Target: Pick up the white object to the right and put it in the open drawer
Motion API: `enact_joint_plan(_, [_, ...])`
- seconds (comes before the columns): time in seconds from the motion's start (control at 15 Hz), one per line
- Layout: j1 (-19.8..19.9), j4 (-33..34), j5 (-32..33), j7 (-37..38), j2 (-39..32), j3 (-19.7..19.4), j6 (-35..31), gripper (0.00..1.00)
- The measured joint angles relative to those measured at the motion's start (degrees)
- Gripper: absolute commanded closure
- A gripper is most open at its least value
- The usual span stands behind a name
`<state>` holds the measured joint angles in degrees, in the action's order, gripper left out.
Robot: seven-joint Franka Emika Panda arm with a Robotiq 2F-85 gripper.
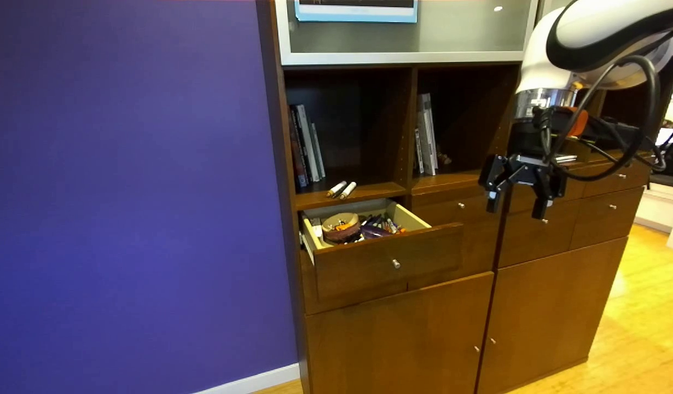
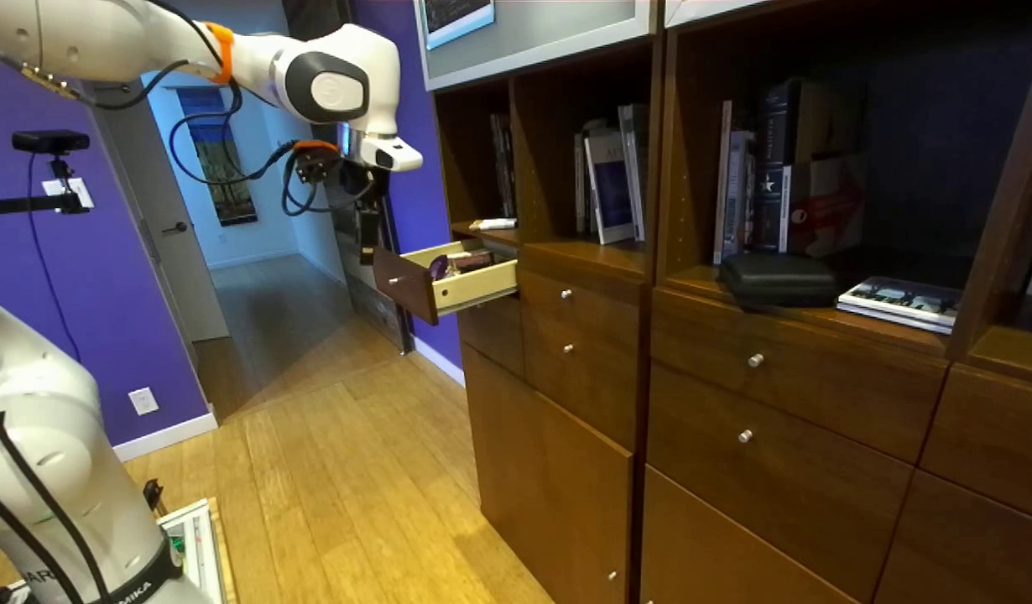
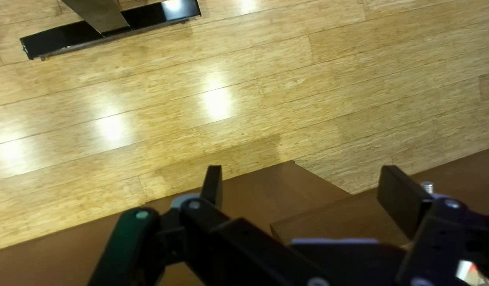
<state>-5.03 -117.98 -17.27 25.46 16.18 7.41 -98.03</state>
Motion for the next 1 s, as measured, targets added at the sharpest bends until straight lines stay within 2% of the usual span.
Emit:
enact_joint_plan(0.33, [-1.8, 12.9, 3.5, 1.2, -10.3, 4.3, -0.1, 0.00])
enact_joint_plan(0.6, [-5.3, 24.4, 13.1, 6.4, -20.0, 6.5, -0.6, 0.00])
enact_joint_plan(1.0, [-12.9, 41.6, 26.4, 16.9, -33.9, 5.7, -2.9, 0.00])
